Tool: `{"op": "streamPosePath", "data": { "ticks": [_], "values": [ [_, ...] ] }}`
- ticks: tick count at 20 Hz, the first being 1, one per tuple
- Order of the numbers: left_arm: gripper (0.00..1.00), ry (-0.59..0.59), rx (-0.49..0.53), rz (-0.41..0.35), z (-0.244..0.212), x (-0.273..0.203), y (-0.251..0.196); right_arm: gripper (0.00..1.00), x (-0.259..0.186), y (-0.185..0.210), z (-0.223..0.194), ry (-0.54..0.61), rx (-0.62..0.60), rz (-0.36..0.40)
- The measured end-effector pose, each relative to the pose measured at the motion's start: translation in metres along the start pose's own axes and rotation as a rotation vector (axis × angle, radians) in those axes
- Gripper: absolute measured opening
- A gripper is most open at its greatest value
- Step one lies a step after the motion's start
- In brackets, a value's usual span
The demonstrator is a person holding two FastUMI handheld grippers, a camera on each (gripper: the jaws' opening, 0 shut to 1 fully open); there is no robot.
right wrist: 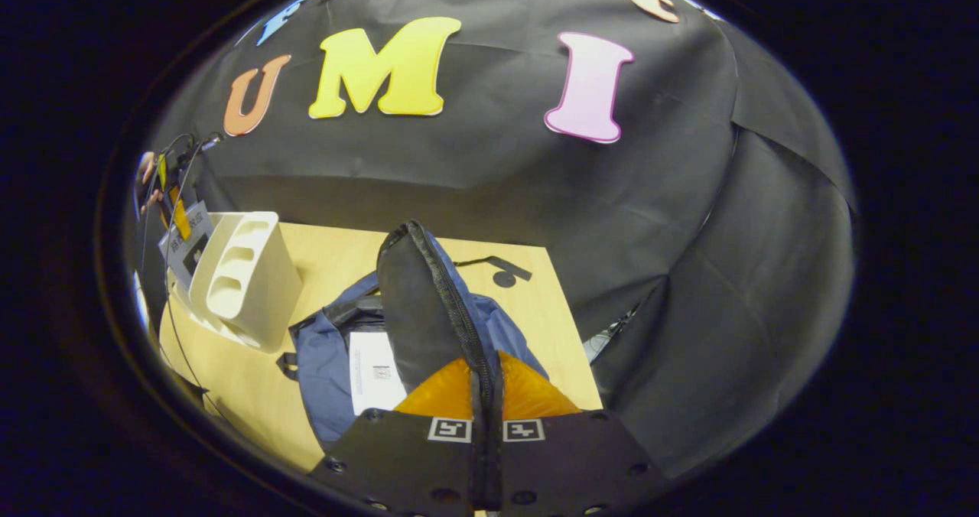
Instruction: Open the schoolbag, grab two books from the bookshelf and put them into the schoolbag.
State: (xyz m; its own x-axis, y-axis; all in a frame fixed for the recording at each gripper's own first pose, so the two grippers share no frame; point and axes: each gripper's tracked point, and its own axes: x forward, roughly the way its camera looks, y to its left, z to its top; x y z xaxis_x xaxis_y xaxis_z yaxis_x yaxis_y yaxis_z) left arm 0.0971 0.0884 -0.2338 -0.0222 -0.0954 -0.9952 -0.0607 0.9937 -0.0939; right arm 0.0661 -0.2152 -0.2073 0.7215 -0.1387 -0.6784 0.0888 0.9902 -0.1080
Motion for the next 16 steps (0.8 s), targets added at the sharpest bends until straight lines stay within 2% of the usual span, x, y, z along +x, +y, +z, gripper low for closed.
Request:
{"op": "streamPosePath", "data": {
  "ticks": [3,4,5,7,8,11,12,13,14,16],
  "values": [
    [0.69,0.035,-0.045,-0.011,-0.008,0.006,-0.001,0.0,0.0,0.0,-0.001,0.002,0.006,-0.001],
    [0.71,0.039,-0.054,-0.007,-0.008,0.007,0.0,0.0,0.0,0.0,-0.001,0.005,0.007,0.0],
    [0.64,0.037,-0.063,-0.005,-0.008,0.01,0.001,0.0,0.0,0.0,-0.002,0.008,0.003,0.0],
    [0.6,0.037,-0.082,-0.006,-0.009,0.013,0.001,0.03,0.0,0.001,-0.001,0.004,0.002,0.002],
    [0.58,0.038,-0.086,-0.002,-0.01,0.014,0.002,0.0,0.0,0.001,-0.002,0.004,0.001,0.001],
    [0.53,0.04,-0.081,0.03,-0.011,0.015,0.006,0.0,0.0,0.0,-0.002,0.002,0.003,0.002],
    [0.4,0.042,-0.085,0.032,-0.013,0.014,0.005,0.0,0.0,-0.001,-0.002,0.002,0.004,0.003],
    [0.51,0.04,-0.078,0.035,-0.013,0.014,0.005,0.0,0.0,-0.001,-0.002,0.001,0.005,0.003],
    [0.43,0.036,-0.077,0.04,-0.013,0.012,0.004,0.0,0.0,-0.001,-0.003,0.001,0.007,0.005],
    [0.42,0.026,-0.085,0.061,-0.014,0.008,0.004,0.0,0.001,-0.002,-0.003,0.0,0.008,0.006]
  ]
}}
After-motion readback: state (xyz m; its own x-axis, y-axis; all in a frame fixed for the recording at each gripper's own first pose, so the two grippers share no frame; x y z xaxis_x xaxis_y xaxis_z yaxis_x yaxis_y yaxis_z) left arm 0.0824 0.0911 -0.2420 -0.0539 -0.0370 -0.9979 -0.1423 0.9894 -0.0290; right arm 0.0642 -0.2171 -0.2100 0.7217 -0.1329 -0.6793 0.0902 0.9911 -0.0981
